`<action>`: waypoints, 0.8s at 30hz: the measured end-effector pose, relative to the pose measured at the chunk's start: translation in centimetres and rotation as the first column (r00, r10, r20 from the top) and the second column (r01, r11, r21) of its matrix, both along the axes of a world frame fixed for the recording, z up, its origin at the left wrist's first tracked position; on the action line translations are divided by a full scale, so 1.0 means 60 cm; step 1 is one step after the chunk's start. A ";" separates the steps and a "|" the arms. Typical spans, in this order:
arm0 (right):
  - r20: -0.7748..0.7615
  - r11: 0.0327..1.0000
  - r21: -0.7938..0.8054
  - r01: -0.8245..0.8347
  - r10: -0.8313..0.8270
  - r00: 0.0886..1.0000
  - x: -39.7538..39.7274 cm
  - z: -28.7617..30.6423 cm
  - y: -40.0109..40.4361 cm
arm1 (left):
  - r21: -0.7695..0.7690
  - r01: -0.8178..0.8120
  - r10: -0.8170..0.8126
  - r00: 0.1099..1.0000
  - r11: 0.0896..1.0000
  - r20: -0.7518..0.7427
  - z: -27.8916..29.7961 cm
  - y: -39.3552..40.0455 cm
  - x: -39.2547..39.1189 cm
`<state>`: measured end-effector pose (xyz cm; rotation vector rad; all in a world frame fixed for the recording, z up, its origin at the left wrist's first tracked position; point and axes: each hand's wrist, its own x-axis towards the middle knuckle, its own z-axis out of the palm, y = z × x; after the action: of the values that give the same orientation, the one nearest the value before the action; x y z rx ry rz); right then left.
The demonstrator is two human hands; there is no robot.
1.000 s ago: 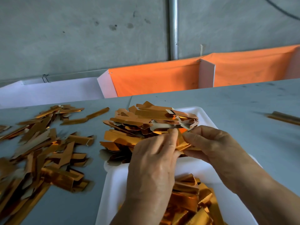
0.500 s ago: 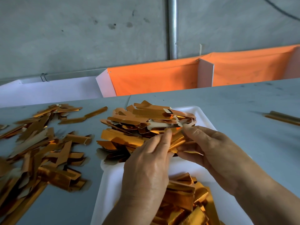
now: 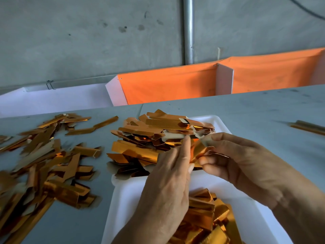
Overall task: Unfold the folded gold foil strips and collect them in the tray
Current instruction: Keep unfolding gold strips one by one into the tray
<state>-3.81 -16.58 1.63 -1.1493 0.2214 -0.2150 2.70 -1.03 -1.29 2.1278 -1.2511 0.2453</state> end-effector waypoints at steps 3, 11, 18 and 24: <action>-0.007 1.000 -0.015 0.004 -0.004 1.000 -0.001 0.000 -0.003 | 0.001 0.047 -0.047 0.998 0.999 0.039 -0.003 0.001 0.000; -0.003 0.999 -0.051 0.019 -0.019 1.000 0.001 -0.004 -0.008 | -0.083 0.134 -0.141 0.986 0.988 -0.089 0.010 0.002 0.001; -0.025 0.992 -0.109 -0.069 0.067 0.997 -0.005 0.001 -0.016 | -0.116 0.161 -0.177 0.974 0.980 -0.139 0.014 0.008 0.002; 0.044 0.896 -0.444 0.000 0.022 0.999 -0.006 0.004 -0.012 | -0.099 0.177 -0.190 0.970 0.979 -0.149 0.016 0.011 0.000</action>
<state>-4.18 -17.31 1.84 -1.5995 0.1250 -0.2927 2.70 -0.38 -0.32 1.9047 -1.3103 0.0482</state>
